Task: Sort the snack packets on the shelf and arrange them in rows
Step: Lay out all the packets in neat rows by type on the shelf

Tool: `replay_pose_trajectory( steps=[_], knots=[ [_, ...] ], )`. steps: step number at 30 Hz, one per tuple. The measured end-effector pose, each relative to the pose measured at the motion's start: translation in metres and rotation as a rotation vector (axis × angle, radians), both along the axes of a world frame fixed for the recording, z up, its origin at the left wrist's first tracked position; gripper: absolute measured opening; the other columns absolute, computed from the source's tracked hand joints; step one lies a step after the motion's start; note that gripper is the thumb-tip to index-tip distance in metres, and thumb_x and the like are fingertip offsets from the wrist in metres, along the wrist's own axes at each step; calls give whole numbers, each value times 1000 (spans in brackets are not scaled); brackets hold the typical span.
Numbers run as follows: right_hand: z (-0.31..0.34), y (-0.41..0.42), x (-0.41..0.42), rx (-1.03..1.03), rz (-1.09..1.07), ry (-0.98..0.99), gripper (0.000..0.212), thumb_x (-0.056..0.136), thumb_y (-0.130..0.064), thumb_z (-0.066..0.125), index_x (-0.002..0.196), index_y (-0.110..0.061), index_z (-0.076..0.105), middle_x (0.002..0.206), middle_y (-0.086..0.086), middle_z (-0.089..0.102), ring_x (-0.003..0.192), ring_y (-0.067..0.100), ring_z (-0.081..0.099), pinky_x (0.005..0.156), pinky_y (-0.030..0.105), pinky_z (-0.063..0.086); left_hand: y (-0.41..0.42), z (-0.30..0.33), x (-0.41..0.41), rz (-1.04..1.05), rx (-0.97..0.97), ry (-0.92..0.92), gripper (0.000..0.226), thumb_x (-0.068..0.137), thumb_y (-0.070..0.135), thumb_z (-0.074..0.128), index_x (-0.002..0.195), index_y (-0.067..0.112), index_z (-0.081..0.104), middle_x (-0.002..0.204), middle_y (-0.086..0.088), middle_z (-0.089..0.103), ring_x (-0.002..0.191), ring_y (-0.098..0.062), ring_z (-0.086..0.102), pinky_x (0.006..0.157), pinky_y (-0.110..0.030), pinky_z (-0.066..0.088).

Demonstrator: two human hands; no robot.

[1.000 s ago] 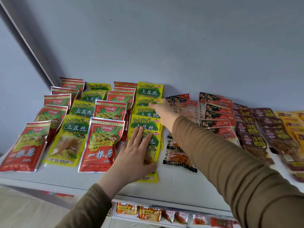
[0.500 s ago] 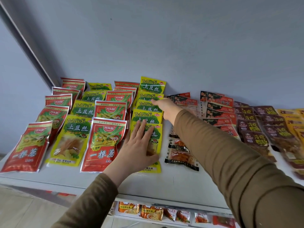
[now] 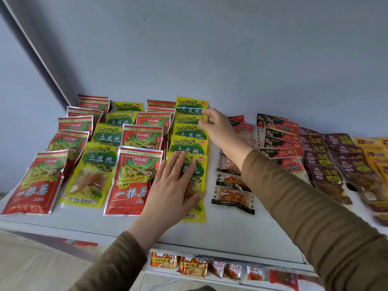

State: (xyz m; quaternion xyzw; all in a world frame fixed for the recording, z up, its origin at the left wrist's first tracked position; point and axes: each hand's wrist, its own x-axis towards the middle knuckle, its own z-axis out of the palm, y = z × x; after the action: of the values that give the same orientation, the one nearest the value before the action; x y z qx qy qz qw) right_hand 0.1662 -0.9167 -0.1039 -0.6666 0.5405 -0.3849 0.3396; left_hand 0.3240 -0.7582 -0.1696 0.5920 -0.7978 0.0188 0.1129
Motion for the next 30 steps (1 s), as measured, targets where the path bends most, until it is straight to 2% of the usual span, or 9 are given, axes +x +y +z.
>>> replay_pose_trajectory(
  steps=[3, 5, 8, 12, 16, 20, 23, 27, 30],
  knots=[
    [0, 16, -14, -134, 95, 328, 25, 97, -25, 63, 120, -17, 67, 129, -4, 65, 110, 17, 63, 82, 22, 42, 14, -4, -1, -12, 21, 1, 77, 98, 75, 19, 163, 33, 18, 172, 1, -7, 156, -18, -22, 128, -46, -9],
    [-3, 28, -17, -222, 121, 412, 16, 96, -25, 64, 108, -17, 71, 112, -6, 70, 99, 11, 64, 80, 23, 43, 22, -6, -3, 3, 42, -3, 77, 98, 76, 14, 163, 35, 16, 172, 3, -9, 155, -17, -23, 128, -47, -7],
    [-8, 37, -14, -294, 174, 488, 12, 96, -29, 63, 98, -19, 70, 95, -9, 67, 80, 5, 56, 65, 17, 33, 29, -6, -5, 33, 40, 1, 75, 98, 74, 15, 162, 36, 20, 172, 2, -3, 157, -18, -16, 128, -48, 0],
    [-19, 35, -10, -307, 179, 603, 14, 97, -30, 59, 103, -19, 67, 104, -6, 65, 100, 16, 57, 76, 28, 40, 31, -5, -7, 58, 31, 15, 70, 99, 72, 22, 157, 34, 35, 170, 0, 22, 158, -21, 12, 129, -47, 9],
    [-20, 25, -11, -269, 62, 657, 28, 101, -23, 53, 128, -16, 58, 126, 4, 59, 117, 24, 52, 91, 34, 44, 24, -3, -8, 90, -55, 23, 59, 99, 66, 38, 142, 30, 55, 155, -2, 47, 145, -26, 39, 121, -49, 30],
    [-23, 21, -8, -207, 106, 672, 28, 99, -24, 60, 125, -15, 61, 121, 3, 64, 111, 22, 59, 78, 28, 37, 14, 2, -8, 131, -108, 19, 52, 99, 62, 44, 131, 25, 62, 136, -2, 58, 125, -28, 50, 101, -47, 44],
    [-28, 22, -6, -193, 100, 618, 18, 99, -18, 61, 116, -16, 64, 116, 0, 66, 104, 21, 61, 73, 27, 34, 12, 5, -9, 114, -102, 41, 54, 101, 63, 39, 131, 26, 63, 133, 1, 61, 118, -25, 55, 95, -42, 48],
    [-29, 20, -6, -181, 91, 549, 14, 98, -16, 61, 112, -17, 64, 114, -2, 67, 93, 16, 60, 71, 26, 34, 22, 6, -5, 47, -6, 80, 65, 101, 70, 26, 146, 31, 51, 153, 2, 50, 137, -23, 47, 111, -44, 42],
    [-28, 19, -6, -182, 92, 516, 17, 98, -17, 61, 115, -18, 63, 117, -2, 67, 97, 16, 61, 71, 26, 33, 30, -1, -2, -60, 55, 3, 64, 100, 67, 31, 156, 36, 36, 168, 7, 26, 155, -18, 23, 127, -42, 17]
  ],
)
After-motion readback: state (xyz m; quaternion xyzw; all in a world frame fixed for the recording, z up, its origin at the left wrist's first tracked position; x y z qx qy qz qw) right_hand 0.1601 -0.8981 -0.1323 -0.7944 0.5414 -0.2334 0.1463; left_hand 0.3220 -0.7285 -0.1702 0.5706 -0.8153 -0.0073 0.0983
